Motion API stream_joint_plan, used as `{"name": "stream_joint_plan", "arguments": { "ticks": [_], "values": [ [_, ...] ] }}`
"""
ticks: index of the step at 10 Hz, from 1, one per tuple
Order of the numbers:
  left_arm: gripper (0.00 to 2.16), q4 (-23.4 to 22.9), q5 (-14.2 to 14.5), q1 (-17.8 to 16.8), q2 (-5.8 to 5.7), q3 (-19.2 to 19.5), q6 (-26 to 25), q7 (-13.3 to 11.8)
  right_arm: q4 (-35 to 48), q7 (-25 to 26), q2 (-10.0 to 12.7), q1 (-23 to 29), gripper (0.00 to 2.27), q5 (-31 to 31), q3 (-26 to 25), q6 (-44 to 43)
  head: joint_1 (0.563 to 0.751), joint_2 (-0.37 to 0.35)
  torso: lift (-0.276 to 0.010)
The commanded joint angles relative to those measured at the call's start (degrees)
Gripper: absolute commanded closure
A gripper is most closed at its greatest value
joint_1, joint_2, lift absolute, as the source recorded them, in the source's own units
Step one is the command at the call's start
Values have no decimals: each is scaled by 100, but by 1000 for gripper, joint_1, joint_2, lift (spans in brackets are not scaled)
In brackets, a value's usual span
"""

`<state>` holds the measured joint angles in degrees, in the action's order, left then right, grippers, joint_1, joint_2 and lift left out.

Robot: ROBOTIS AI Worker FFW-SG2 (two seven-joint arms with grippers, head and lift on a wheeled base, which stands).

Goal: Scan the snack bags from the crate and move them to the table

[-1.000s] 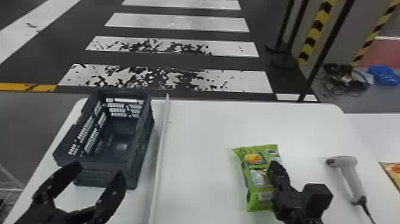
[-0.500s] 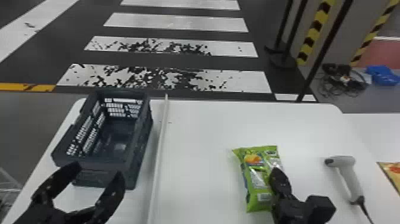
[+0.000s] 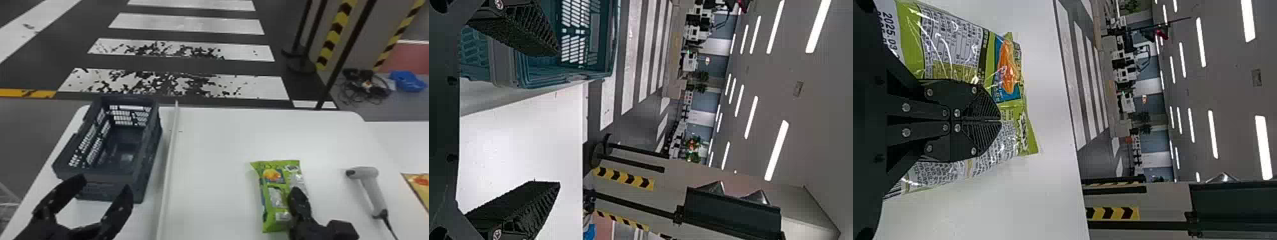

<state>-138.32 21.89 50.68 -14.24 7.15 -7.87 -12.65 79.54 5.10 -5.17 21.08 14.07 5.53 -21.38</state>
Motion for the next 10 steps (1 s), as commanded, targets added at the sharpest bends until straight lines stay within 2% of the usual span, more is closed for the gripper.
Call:
{"name": "stream_joint_plan", "arguments": {
  "ticks": [1, 4, 5, 6, 7, 8, 9, 10],
  "values": [
    [73, 33, -9, -6, 0, -38, 0, -9, -158, -1, 7, 63, 2246, 123, -43, -309, 695, -52, -95],
    [73, 68, -9, -76, 0, -100, 0, -9, -281, -1, 51, 247, 2243, 167, -149, -871, 695, -93, -95],
    [73, 77, -18, -111, 0, -126, 0, -9, -88, -1, 42, 327, 2246, 167, -210, -889, 695, -103, -95],
    [73, 95, -18, -129, 0, -144, 0, -9, 440, -9, 33, 555, 2233, 237, -298, -678, 695, -114, -95],
    [73, 121, -18, -182, -9, -153, 0, -9, 1055, -27, 16, 810, 1730, 254, -325, -449, 695, -120, -95],
    [73, 121, -18, -208, -35, -170, 0, -9, 1582, -71, -20, 1047, 377, 105, -369, -203, 695, -127, -95],
    [73, 121, -18, -261, -53, -197, 0, -9, 1960, -71, -72, 1109, 16, -62, -518, 465, 695, -123, -95],
    [73, 121, -18, -287, -62, -205, 0, -9, 2189, -88, -125, 1109, 6, -36, -764, 1185, 695, -124, -95]
  ]
}}
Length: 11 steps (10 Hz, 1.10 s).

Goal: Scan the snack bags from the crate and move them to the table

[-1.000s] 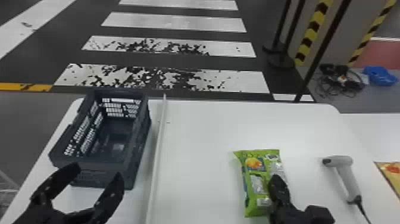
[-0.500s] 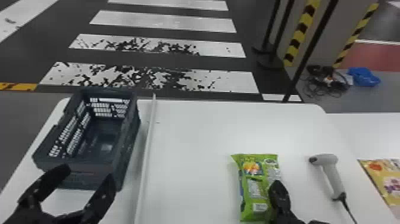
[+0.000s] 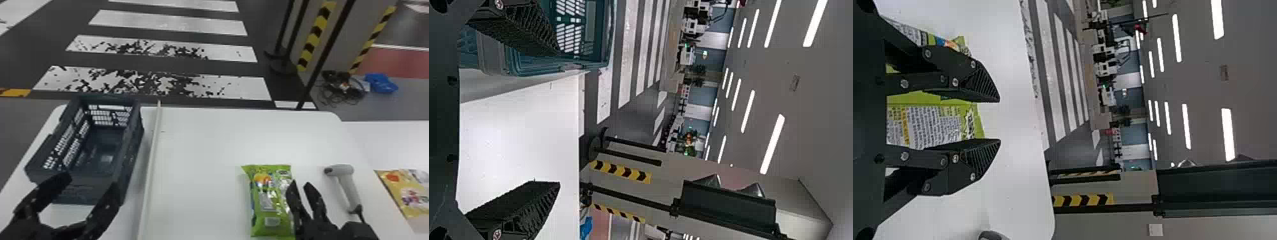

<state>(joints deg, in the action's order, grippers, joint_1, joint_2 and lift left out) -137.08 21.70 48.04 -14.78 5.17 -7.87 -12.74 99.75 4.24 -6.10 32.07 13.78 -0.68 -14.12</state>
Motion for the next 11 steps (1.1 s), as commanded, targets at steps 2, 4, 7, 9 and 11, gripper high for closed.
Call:
{"name": "stream_joint_plan", "arguments": {
  "ticks": [2, 4, 7, 9, 11],
  "values": [
    [70, 68, 0, -85, -34, -25, 0, 0, 220, -608, -172, -96, 19, 107, -671, 1197, 695, -161, -95],
    [73, 24, 0, -76, -60, -16, 17, 0, 220, -1065, -365, -228, 19, 195, -1268, 1760, 695, -185, -95],
    [76, 41, 0, -58, -42, -16, 17, 0, 115, -1514, -884, -412, 19, 336, -1910, 2076, 695, -299, -95],
    [76, 41, -17, -58, -16, -16, 0, 0, -404, -1883, -1095, -781, 19, 344, -1980, 2234, 695, -350, -95],
    [76, 50, -79, -50, 46, -25, 0, 0, -1327, -2357, -1271, -1414, 22, 327, -1910, 2252, 695, -350, -95]
  ]
}}
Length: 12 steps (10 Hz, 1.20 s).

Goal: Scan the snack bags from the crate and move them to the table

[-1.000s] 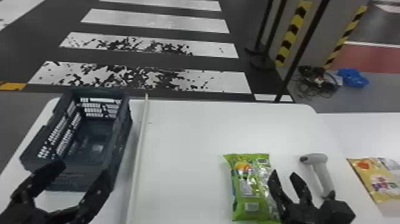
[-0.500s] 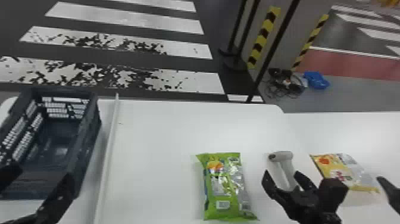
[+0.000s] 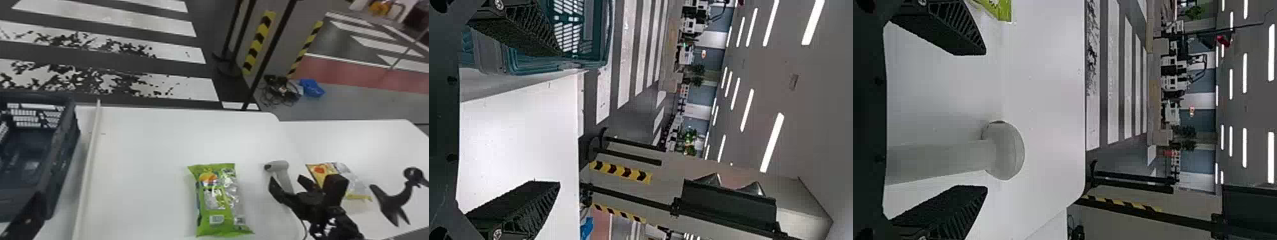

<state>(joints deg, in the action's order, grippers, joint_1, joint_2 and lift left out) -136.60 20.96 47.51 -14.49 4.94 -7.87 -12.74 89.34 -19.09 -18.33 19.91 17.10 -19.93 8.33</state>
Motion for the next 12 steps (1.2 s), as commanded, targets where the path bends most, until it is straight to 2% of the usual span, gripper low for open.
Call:
{"name": "stream_joint_plan", "arguments": {
  "ticks": [1, 3, 6, 7, 8, 9, 12],
  "values": [
    [76, 1, -30, 22, 25, -11, 0, 0, -725, -139, -180, -497, 22, -5, 42, 7, 695, -350, -95],
    [76, 19, -57, 39, 43, -11, 0, 0, -1147, -288, -399, -804, 73, -23, 147, 78, 695, -350, -95],
    [80, -7, -92, 48, 51, -46, -18, 0, -1349, -429, -514, -1041, 454, -102, 297, 552, 695, -350, -95],
    [80, -25, -110, 57, 43, -37, -18, 0, -1366, -447, -540, -1068, 1372, -102, 297, 851, 695, -350, -95],
    [80, -34, -127, 66, 43, -46, -18, 0, -1349, -447, -540, -1077, 1949, -58, 297, 1044, 695, -350, -95],
    [80, -25, -127, 57, 43, -55, -35, 0, -1261, -438, -531, -1015, 2240, -23, 279, 1132, 695, -350, -95],
    [80, 1, -136, 22, 8, -81, -35, 0, -566, -130, -470, -576, 2243, -14, 183, 1115, 695, -350, -95]
  ]
}}
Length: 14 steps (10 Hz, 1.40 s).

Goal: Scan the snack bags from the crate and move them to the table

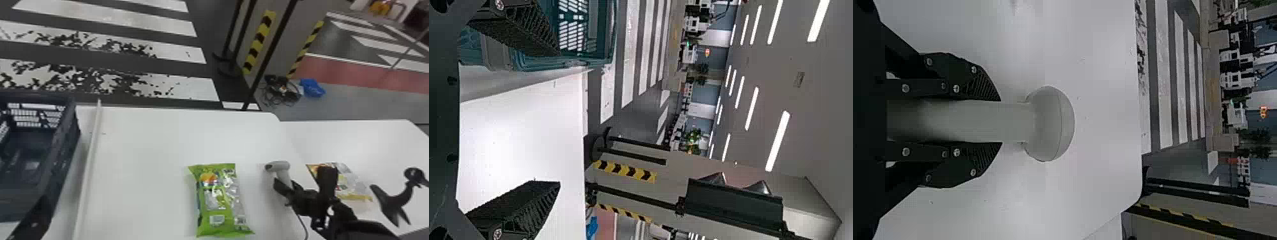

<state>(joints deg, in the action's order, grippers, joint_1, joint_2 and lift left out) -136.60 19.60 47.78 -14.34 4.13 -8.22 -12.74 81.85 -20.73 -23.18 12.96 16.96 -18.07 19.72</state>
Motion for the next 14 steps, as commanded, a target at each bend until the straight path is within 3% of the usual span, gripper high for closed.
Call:
{"name": "stream_joint_plan", "arguments": {
  "ticks": [1, 3, 5, 6, 8, 10, 14],
  "values": [
    [80, 19, 0, -32, -34, -9, 0, 0, 613, 166, 147, 374, 2243, -17, -92, -7, 695, -350, -95],
    [80, 98, 26, -137, -113, -79, 17, 53, 1878, 746, 490, 1173, 2243, 0, -276, 169, 695, -350, -95],
    [80, 221, 132, -286, -227, -150, 17, 70, 2986, 1115, 991, 1947, 2243, 97, -434, 239, 695, -350, -95],
    [80, 212, 193, -295, -333, -141, 17, 114, 3293, 1150, 1202, 2158, 2243, 194, -434, 362, 695, -350, -95],
    [80, 221, 193, -339, -421, -141, 35, 149, 3671, 1150, 1536, 2492, 2243, 282, -373, 398, 695, -350, -95],
    [80, 283, 290, -383, -491, -123, 70, 167, 3953, 1238, 1755, 2808, 2243, 326, -259, 362, 695, -330, -95],
    [80, 573, 431, -480, -500, -88, 264, 70, 4480, 1273, 2063, 3467, 2243, 343, -109, 485, 695, -281, -95]
  ]
}}
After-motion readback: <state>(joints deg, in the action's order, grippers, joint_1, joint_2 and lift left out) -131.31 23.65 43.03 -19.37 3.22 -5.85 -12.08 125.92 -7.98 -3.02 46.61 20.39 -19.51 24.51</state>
